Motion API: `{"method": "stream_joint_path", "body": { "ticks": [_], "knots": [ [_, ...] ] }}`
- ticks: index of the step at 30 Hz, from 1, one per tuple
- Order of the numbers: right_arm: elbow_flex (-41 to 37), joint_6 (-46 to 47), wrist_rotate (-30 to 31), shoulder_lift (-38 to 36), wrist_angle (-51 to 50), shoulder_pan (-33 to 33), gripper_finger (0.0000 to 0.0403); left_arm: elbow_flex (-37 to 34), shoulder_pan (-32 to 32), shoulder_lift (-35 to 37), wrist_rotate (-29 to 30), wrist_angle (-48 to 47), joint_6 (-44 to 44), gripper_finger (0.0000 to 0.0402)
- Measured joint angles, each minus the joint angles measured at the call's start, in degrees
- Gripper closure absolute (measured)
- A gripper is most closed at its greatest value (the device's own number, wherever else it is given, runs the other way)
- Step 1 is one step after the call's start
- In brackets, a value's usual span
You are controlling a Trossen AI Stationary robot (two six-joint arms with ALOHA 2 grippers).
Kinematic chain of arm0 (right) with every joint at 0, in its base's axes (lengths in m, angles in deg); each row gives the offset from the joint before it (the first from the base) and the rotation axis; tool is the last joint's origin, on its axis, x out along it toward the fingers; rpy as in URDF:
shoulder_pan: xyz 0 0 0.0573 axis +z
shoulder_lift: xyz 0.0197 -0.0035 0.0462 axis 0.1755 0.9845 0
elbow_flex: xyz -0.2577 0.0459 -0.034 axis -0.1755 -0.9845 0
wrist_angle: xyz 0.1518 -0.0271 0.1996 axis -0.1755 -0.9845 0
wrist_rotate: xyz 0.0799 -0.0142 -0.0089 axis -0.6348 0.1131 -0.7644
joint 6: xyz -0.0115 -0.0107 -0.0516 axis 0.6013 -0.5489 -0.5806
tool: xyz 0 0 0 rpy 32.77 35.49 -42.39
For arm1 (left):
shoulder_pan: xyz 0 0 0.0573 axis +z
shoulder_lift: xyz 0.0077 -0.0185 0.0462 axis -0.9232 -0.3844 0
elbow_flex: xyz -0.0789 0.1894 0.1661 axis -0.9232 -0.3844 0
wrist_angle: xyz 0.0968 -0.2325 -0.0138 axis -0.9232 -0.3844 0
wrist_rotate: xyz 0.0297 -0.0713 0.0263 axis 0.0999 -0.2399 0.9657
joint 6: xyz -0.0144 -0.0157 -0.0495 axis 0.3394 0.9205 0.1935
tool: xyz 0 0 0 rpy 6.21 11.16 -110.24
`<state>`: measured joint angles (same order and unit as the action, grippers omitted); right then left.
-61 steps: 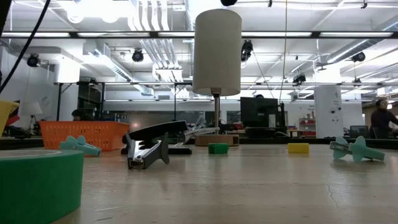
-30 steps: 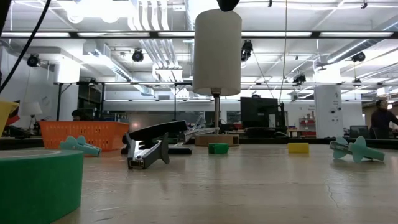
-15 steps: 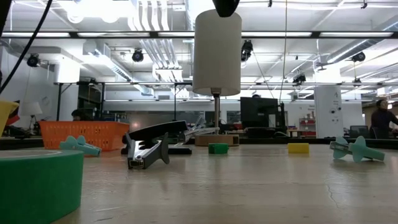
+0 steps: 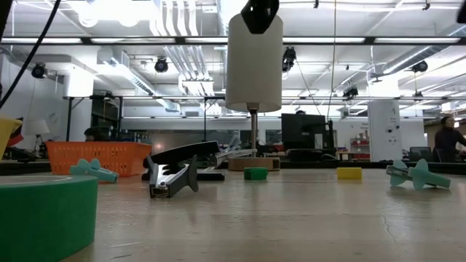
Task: Pick and place Stapler, Stapler remover, tape
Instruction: Put the yellow tape into the green bin
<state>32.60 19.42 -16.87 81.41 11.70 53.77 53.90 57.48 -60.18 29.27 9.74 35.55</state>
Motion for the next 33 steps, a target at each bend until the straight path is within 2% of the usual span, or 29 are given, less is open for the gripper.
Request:
{"method": "stream_joint_path", "body": {
  "ticks": [10,19,26,33],
  "knots": [
    [-2.26,-1.66,-8.60,6.94,4.66,-0.04,0.0358,-2.30,-0.05,0.00,0.07,1.30,2.34,0.0200],
    [-2.26,-7.81,-12.23,15.74,7.66,-0.07,0.0358,-2.23,-0.09,0.00,0.07,1.56,3.14,0.0200],
    [-2.26,-10.16,-13.95,18.58,7.83,-0.07,0.0358,-2.23,-0.09,0.00,0.07,1.86,3.53,0.0200],
    [-2.15,-11.48,-18.81,20.64,7.83,-0.19,0.0358,-2.23,-0.09,0.00,0.07,1.82,3.61,0.0200]
  ]
}}
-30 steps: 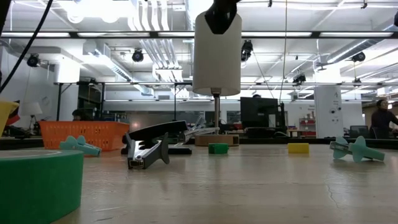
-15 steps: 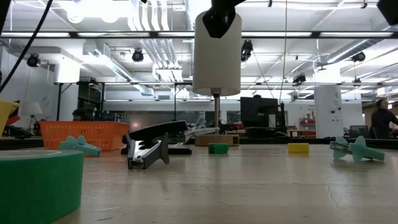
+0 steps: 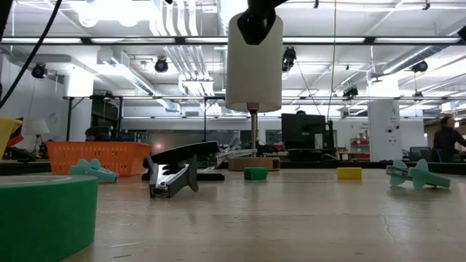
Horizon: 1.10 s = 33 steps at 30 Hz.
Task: Pick and place Stapler, Stapler remover, tape
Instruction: Put the yellow tape into the green bin, then put the green tape into the green bin
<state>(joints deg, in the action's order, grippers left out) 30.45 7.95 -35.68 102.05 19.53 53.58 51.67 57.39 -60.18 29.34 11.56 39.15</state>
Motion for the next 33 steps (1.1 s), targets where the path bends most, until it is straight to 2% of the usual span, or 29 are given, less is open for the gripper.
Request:
{"method": "stream_joint_path", "body": {
  "ticks": [4,14,19,25,33],
  "knots": [
    [0.02,-0.17,-0.49,0.12,-0.17,-0.04,0.0348,0.00,0.00,0.00,0.00,0.07,0.00,0.0200],
    [0.32,2.57,-0.25,0.01,-3.08,-0.62,0.0276,0.00,-0.02,0.00,0.00,0.06,0.00,0.0200],
    [2.19,3.45,1.54,-0.61,-5.53,-0.63,0.0272,0.00,-0.02,0.00,-0.03,-0.12,0.33,0.0200],
    [5.71,2.14,11.62,-1.52,-4.96,0.34,0.0287,0.00,-0.35,0.00,-3.46,-4.90,1.81,0.0200],
    [9.55,-0.28,28.03,-1.54,-4.31,3.00,0.0302,-0.02,-4.45,0.00,-1.74,-19.75,3.00,0.0200]
  ]
}}
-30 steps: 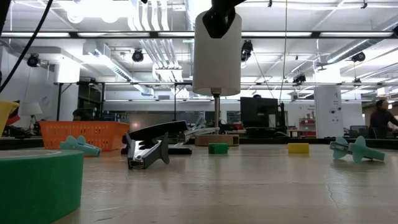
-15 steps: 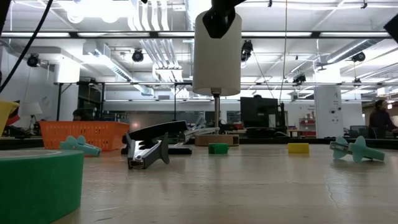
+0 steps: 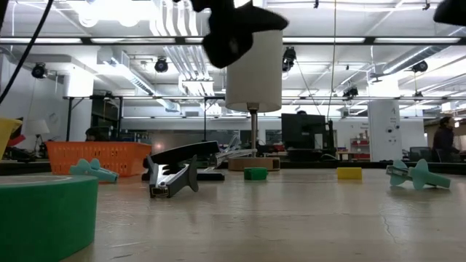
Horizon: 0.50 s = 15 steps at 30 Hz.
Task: Pick and place Stapler, Stapler remover, tape
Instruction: Put the green tape into the green bin
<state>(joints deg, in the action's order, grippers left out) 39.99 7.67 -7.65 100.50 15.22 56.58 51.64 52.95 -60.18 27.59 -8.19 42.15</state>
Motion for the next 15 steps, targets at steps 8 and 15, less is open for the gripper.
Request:
{"method": "stream_joint_path", "body": {
  "ticks": [8,15],
  "knots": [
    [0.11,-1.14,4.62,0.00,1.16,0.93,0.0314,-0.03,-7.06,0.00,0.25,-12.99,0.25,0.0200],
    [-0.08,-2.62,8.83,0.00,1.31,0.93,0.0325,-2.12,-15.07,-0.14,12.31,-16.68,1.89,0.0200]
  ]
}}
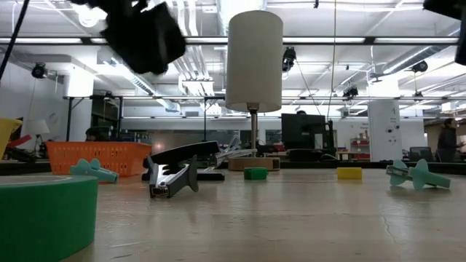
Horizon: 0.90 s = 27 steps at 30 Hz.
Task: Pick and place Stapler, Stapler remover, tape
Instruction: Put the green tape into the green bin
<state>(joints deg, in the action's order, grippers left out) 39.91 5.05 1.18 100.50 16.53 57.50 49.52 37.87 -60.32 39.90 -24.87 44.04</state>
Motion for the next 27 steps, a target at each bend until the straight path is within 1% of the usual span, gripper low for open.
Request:
{"method": "stream_joint_path", "body": {
  "ticks": [2,6,8,12,16,19,23,27],
  "knots": [
    [0.00,-0.14,0.67,0.00,-0.01,-0.04,0.0327,-1.47,-1.44,-0.08,1.81,-0.12,0.32,0.0200],
    [-0.04,-0.13,1.17,0.00,0.01,-0.04,0.0332,-3.57,-3.11,-0.08,2.07,0.83,5.13,0.0200],
    [-0.04,-0.14,1.32,0.00,0.01,-0.04,0.0333,-4.90,-3.74,-0.08,2.11,2.82,6.84,0.0200],
    [-0.04,-0.16,1.75,0.00,0.01,-0.04,0.0335,-8.42,-4.98,-0.08,3.43,9.31,7.03,0.0200],
    [-0.04,-0.16,1.75,0.00,0.01,-0.07,0.0331,-10.48,-5.52,-0.10,3.65,10.02,7.14,0.0200],
    [-0.04,-0.40,1.75,0.00,0.01,-0.07,0.0328,-11.85,-5.61,-0.10,5.11,10.84,7.16,0.0203],
    [-0.06,-1.21,2.19,0.00,0.05,-0.07,0.0326,-13.70,-5.61,-0.10,6.03,17.11,7.99,0.0207],
    [-0.07,-1.21,2.70,0.00,0.07,-0.04,0.0333,-13.95,-5.98,-0.12,6.21,17.43,8.01,0.0207]
  ]
}}
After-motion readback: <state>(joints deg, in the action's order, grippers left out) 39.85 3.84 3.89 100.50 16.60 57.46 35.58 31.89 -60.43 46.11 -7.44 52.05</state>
